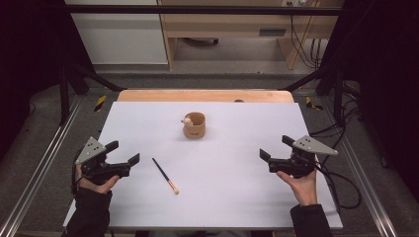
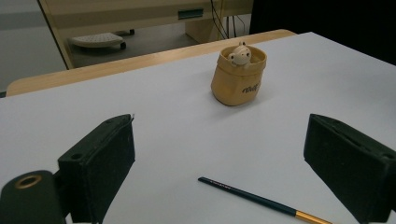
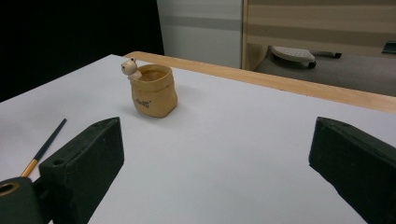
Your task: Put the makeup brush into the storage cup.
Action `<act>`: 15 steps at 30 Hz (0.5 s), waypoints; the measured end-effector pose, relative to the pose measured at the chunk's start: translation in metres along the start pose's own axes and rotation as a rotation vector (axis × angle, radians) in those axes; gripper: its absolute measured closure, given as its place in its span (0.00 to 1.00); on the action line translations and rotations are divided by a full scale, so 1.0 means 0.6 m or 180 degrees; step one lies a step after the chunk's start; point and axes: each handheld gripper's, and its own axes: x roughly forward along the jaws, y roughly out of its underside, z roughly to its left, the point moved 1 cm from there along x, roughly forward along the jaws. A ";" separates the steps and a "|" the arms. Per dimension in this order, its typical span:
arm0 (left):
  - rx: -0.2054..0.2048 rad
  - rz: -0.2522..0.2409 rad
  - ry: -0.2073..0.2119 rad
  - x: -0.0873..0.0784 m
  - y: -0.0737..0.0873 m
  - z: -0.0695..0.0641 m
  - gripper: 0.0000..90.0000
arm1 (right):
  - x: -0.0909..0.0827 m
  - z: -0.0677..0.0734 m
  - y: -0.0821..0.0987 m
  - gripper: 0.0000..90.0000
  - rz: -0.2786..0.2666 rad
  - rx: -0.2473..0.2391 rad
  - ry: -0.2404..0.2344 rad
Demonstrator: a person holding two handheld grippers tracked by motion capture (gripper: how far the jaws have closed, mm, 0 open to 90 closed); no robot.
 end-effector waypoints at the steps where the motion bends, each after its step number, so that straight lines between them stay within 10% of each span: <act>1: 0.0002 0.0006 -0.0003 0.001 0.000 -0.001 0.09 | 0.000 0.000 0.000 0.04 0.0000 0.0000 0.0000; 15: 0.0035 0.0143 0.0053 0.020 0.010 -0.024 0.09 | -0.001 0.004 0.000 0.04 0.0024 -0.0038 0.0052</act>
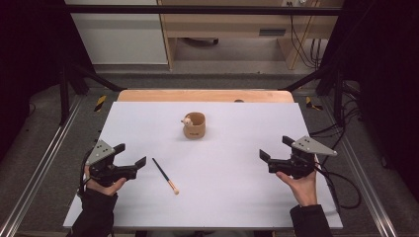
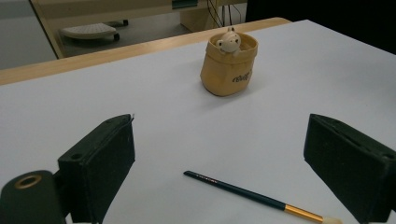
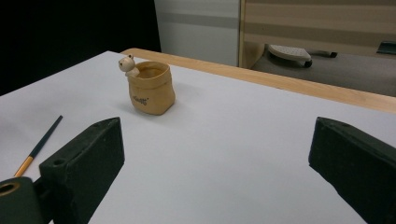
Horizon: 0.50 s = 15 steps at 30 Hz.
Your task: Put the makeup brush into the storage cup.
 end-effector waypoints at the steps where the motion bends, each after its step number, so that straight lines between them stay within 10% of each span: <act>1: 0.0004 0.0012 0.0006 0.002 0.001 -0.002 0.09 | 0.001 0.001 0.000 0.04 0.0011 -0.0014 -0.0008; 15: 0.0072 0.0271 0.0046 0.041 0.017 -0.035 0.09 | 0.007 0.010 0.000 0.04 0.0051 -0.0059 -0.0022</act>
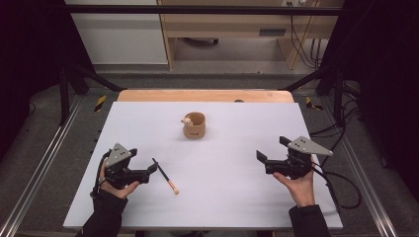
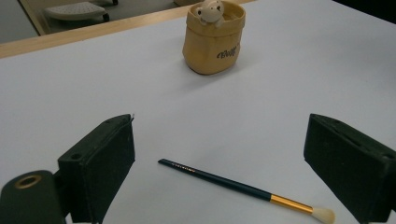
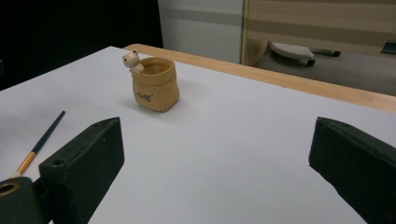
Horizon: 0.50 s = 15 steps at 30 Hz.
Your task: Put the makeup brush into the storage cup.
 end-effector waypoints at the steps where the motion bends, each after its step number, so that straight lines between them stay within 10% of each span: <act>1: -0.0007 0.0016 0.0003 0.002 0.001 -0.002 0.09 | 0.002 0.001 0.001 0.04 0.0010 -0.0006 -0.0005; 15: -0.0027 0.0274 -0.0007 0.038 0.024 -0.019 0.10 | 0.007 0.007 0.004 0.04 0.0062 -0.0021 -0.0017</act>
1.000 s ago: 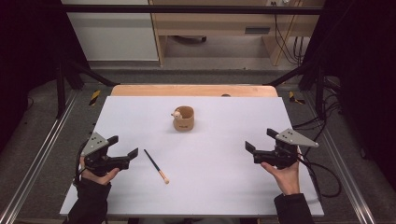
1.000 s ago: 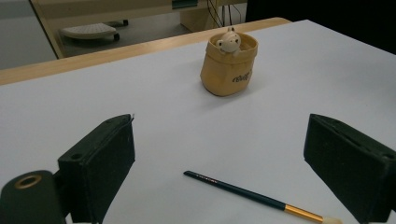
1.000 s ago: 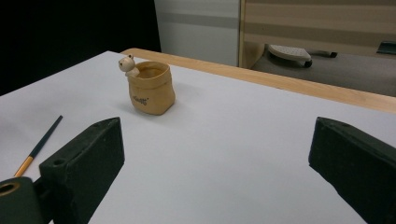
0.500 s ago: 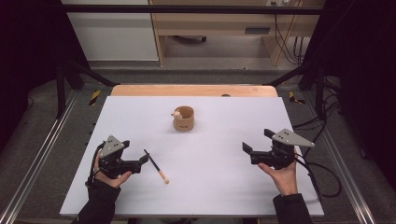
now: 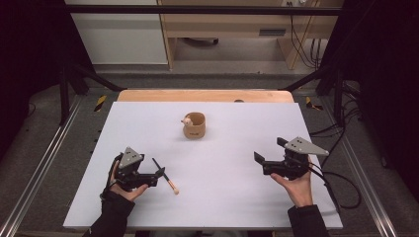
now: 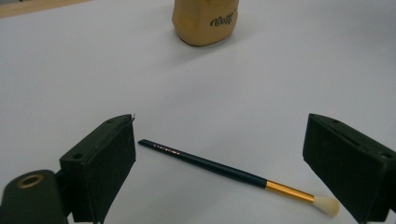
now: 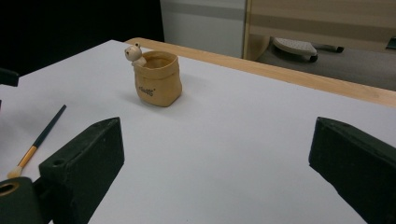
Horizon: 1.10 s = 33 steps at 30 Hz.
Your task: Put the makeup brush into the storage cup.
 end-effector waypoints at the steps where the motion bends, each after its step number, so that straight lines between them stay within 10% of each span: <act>1: -0.0007 0.0011 0.0001 0.002 0.001 -0.001 0.10 | 0.000 0.000 0.000 0.04 0.0002 -0.0005 -0.0003; 33: -0.0106 0.0486 -0.0136 0.058 0.032 -0.028 0.19 | 0.004 0.003 0.003 0.04 0.0055 -0.0026 0.0000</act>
